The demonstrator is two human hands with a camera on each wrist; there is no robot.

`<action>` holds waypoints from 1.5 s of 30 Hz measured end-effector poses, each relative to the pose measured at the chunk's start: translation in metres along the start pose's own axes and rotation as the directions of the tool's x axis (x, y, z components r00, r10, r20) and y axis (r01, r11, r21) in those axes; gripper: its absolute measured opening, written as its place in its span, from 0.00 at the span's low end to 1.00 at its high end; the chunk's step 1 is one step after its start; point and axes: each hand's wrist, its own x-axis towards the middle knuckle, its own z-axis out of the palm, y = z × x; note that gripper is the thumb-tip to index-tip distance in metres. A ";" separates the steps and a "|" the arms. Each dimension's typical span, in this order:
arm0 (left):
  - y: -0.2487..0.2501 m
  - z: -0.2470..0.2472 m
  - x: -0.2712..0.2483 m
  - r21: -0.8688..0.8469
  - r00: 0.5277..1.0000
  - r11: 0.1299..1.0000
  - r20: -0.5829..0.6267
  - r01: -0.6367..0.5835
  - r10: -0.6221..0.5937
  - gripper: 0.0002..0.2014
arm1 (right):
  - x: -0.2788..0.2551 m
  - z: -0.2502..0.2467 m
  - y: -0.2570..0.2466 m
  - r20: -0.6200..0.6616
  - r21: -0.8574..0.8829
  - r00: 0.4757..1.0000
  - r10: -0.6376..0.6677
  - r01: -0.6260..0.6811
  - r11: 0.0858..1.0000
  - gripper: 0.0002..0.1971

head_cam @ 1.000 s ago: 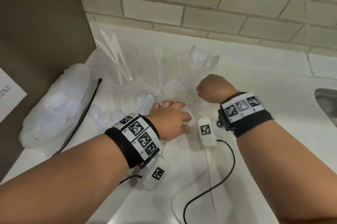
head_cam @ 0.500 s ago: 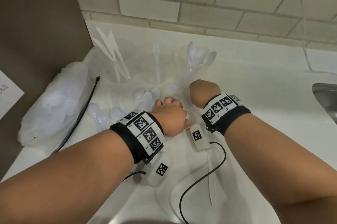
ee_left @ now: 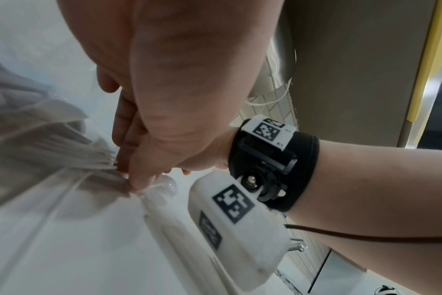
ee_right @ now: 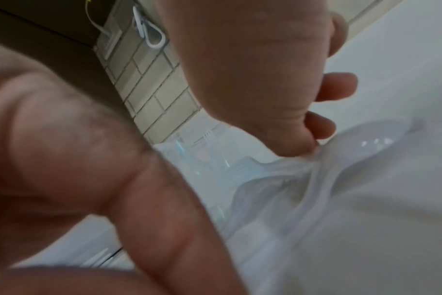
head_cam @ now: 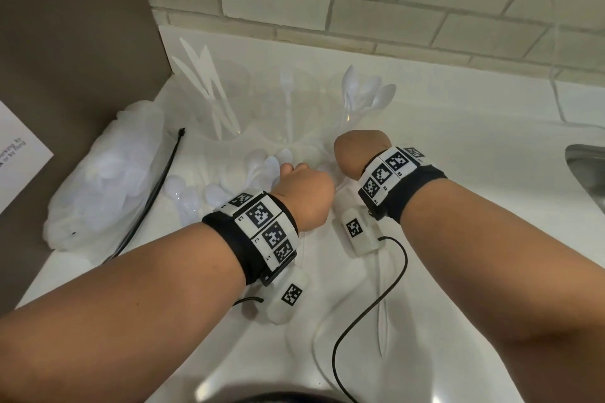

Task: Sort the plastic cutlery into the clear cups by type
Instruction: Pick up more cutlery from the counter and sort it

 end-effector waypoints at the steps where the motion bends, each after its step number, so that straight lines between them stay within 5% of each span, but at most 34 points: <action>1: 0.000 0.000 0.001 -0.009 1.000 1.000 -0.030 0.007 -0.007 0.09 | -0.001 0.000 0.001 -0.010 0.010 1.000 -0.001 0.001 1.000 0.13; 8: 0.003 -0.008 -0.003 -0.137 0.993 0.991 -0.112 0.013 -0.028 0.07 | -0.044 -0.008 0.020 -0.297 0.163 0.946 0.127 -0.081 0.983 0.06; 13: 0.004 -0.012 -0.008 -0.328 0.983 0.942 -0.138 0.072 -0.123 0.08 | -0.099 -0.003 0.028 0.059 0.473 0.963 0.263 -0.259 0.842 0.14; 17: -0.007 -0.022 -0.015 -0.534 0.961 0.840 -0.171 0.094 -0.217 0.06 | -0.127 0.024 0.036 0.325 0.585 0.910 0.257 -0.407 0.702 0.12; 23: -0.045 -0.033 -0.036 -0.722 0.960 0.672 -0.043 0.163 -0.278 0.10 | -0.138 0.051 0.028 0.576 0.622 0.809 0.116 -0.526 0.580 0.13; 27: -0.070 -0.031 -0.054 -0.654 0.948 0.707 0.050 0.270 -0.316 0.12 | -0.127 0.055 0.011 0.541 0.636 0.840 0.037 -0.437 0.636 0.13; 33: -0.083 -0.024 -0.074 -0.507 0.922 0.771 0.199 0.387 -0.332 0.15 | -0.090 0.043 -0.013 0.448 0.745 0.894 -0.004 -0.370 0.555 0.11; 41: -0.081 -0.019 -0.078 -0.560 0.952 0.773 0.114 0.297 -0.284 0.10 | -0.051 0.021 -0.051 0.412 0.811 0.908 -0.078 -0.327 0.485 0.08; 45: -0.092 -0.019 -0.079 -0.323 0.948 0.893 0.150 0.314 -0.279 0.25 | -0.036 0.010 -0.043 0.357 0.802 0.933 0.037 -0.327 0.501 0.12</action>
